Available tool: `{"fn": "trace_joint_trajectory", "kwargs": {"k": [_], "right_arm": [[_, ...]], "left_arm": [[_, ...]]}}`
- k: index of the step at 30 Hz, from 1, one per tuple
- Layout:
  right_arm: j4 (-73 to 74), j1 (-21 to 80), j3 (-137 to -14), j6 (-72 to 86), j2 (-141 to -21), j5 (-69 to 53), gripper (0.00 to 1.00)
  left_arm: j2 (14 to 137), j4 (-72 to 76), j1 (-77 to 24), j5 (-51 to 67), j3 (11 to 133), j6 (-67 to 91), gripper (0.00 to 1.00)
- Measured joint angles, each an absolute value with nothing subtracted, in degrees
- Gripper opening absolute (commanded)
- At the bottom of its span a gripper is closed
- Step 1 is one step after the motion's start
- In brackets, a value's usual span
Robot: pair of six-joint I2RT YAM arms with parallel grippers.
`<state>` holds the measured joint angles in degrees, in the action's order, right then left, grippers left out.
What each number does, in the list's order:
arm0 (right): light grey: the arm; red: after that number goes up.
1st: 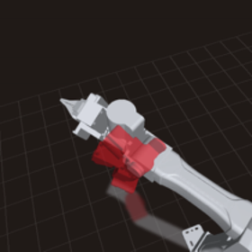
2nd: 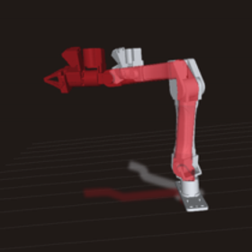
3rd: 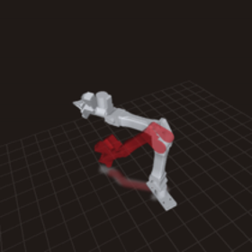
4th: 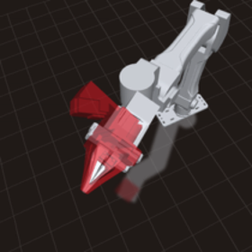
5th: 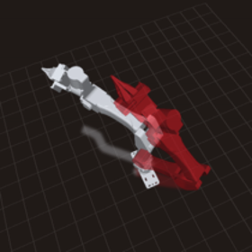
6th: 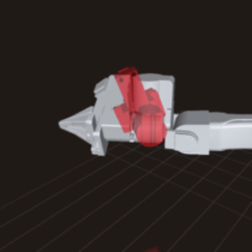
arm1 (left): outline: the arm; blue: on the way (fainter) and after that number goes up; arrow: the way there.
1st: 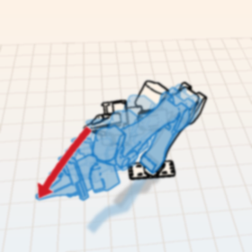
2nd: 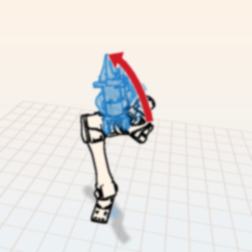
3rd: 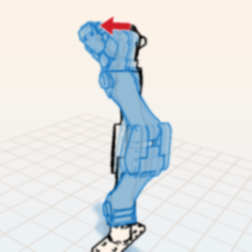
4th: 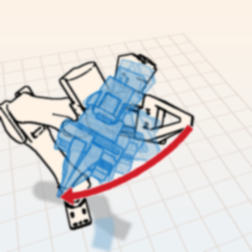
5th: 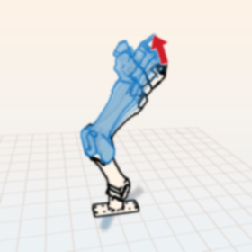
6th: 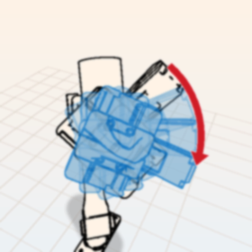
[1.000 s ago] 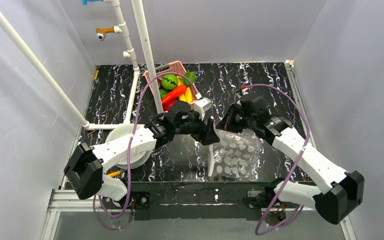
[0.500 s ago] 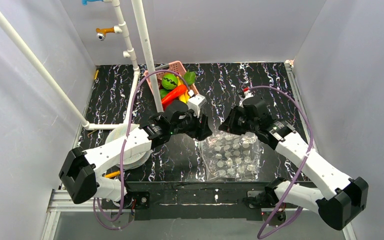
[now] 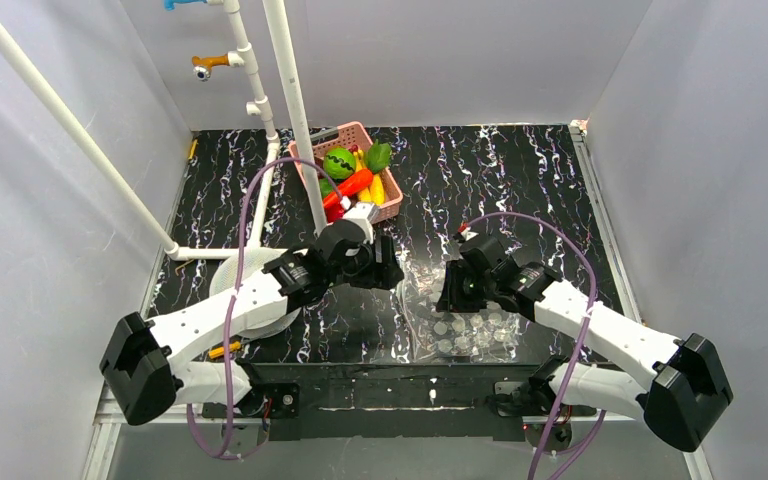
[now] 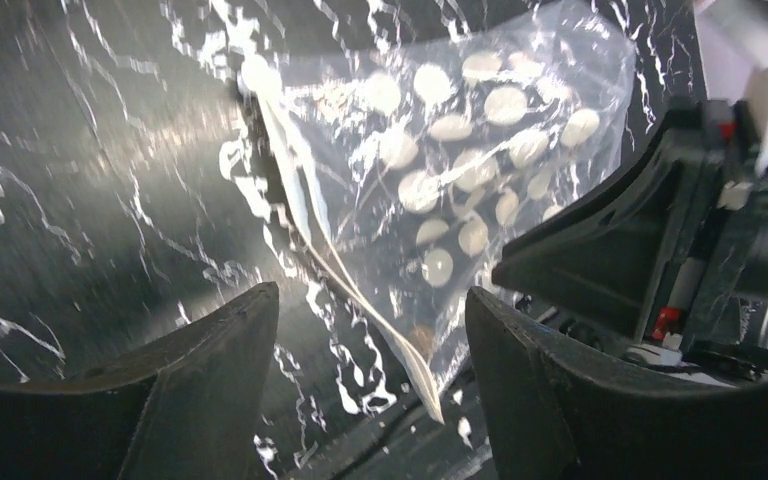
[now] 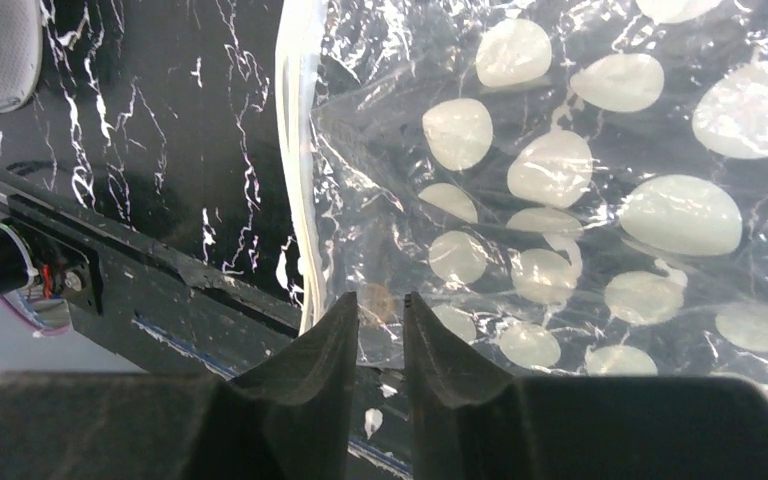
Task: Place the food in the zip-top bag and seal the zipper
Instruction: Pick up the zipper food storage bag at the center of the board.
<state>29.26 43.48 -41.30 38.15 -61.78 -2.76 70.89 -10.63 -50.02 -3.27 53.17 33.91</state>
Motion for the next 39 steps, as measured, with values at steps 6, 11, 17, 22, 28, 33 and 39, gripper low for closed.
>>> {"fn": "trace_joint_trajectory", "kwargs": {"k": [6, 11, 17, 22, 28, 33, 39], "right_arm": [[24.5, 42.9, -38.8, 39.9, -61.8, -2.1, 0.16], [20.4, 41.6, -34.5, 40.5, -61.1, -3.5, 0.16], [18.2, 41.6, -32.4, 40.8, -58.8, -4.7, 0.17], [17.2, 41.2, -31.9, 41.1, -57.1, -4.7, 0.18], [16.3, 40.8, -30.9, 41.2, -56.9, -5.0, 0.18], [15.9, 40.6, -30.5, 41.2, -56.4, -5.1, 0.18], [15.9, 40.5, -30.2, 41.2, -56.2, -5.4, 0.18]], "left_arm": [[70.5, -9.3, -50.0, -1.5, 46.2, 43.6, 0.49], [76.3, -6.3, -50.0, -1.6, 45.3, 47.7, 0.39], [85.6, -5.2, -50.9, -3.1, 46.8, 50.1, 0.34], [87.0, -4.8, -52.0, -5.6, 46.9, 51.7, 0.33], [89.5, -3.4, -52.2, -6.7, 47.8, 52.6, 0.32], [91.1, -3.5, -52.3, -7.1, 47.8, 52.8, 0.24], [91.5, -3.3, -52.3, -7.2, 48.2, 52.8, 0.25]]}}
